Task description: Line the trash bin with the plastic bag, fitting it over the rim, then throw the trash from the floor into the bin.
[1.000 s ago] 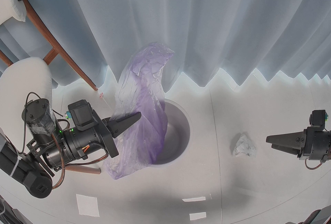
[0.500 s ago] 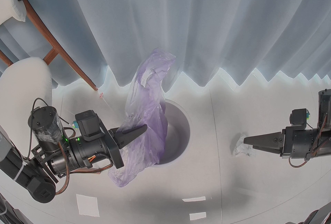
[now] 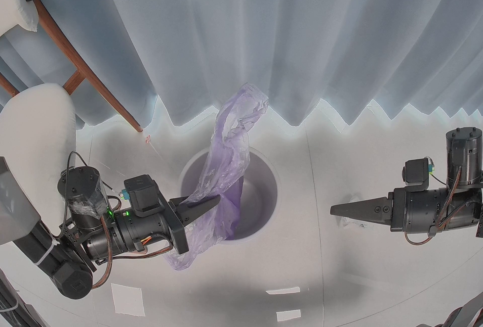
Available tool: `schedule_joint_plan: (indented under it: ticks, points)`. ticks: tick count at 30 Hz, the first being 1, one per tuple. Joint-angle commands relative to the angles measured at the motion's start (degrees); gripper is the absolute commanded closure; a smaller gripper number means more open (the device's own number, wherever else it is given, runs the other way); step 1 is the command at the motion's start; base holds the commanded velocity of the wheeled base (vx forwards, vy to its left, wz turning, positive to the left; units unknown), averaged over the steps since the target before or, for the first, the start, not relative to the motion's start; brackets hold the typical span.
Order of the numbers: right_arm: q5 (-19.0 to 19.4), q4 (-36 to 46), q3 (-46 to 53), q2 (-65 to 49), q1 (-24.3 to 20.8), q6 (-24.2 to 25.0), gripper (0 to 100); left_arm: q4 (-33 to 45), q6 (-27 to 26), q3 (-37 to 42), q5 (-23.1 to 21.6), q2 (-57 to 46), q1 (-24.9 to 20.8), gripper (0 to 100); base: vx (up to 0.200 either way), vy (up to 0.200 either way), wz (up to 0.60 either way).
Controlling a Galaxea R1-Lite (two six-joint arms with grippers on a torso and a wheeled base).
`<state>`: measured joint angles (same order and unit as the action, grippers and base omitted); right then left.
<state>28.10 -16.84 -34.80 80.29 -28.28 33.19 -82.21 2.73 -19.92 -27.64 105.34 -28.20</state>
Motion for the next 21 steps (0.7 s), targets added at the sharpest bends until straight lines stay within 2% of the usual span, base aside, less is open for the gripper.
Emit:
schedule_joint_plan:
  ticks: [1,16,21]
  points:
    - [0.03,-0.04,-1.23,0.92,-0.90,0.03,0,-1.37,-0.01,0.23,0.13,2.24,-0.02,100,0.000,0.000,0.00]
    - [-0.06,-0.13,-0.70,1.89,-3.36,-0.41,0,-2.07,-0.01,0.94,0.39,3.82,-0.72,100,0.000,0.000,0.00]
    - [-0.15,-3.03,-0.09,2.68,-3.53,-0.50,0,-3.48,-0.01,1.11,0.30,4.00,-0.81,100,0.000,0.000,0.00]
